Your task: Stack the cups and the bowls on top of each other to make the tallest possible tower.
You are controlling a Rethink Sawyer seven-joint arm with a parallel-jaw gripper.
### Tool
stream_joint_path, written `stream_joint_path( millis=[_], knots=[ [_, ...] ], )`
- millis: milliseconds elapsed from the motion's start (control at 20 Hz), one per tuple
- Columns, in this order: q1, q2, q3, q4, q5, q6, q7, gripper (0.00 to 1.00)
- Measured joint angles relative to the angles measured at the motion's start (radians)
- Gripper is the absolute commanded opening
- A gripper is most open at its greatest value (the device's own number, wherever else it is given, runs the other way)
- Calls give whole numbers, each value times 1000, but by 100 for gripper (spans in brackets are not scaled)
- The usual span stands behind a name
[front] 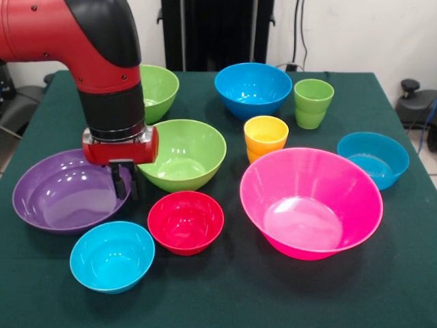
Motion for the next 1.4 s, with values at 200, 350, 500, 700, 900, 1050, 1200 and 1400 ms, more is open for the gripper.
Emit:
stream_joint_path(
  millis=[200, 350, 500, 700, 900, 1050, 1200, 1400],
  knots=[
    [-1, -51, -11, 54, 0, -8, 0, 0],
    [-2, -121, -17, 123, 6, -8, 0, 0],
    [-1, -200, -21, 196, 21, -8, 0, 0],
    [4, -285, -29, 272, 45, -8, 0, 0],
    [19, -394, -53, 366, 87, -8, 0, 0],
    [35, -455, -70, 418, 113, -8, 1, 0],
    [55, -500, -88, 456, 131, -8, 1, 0],
    [93, -560, -122, 512, 163, -9, 13, 0]
  ],
)
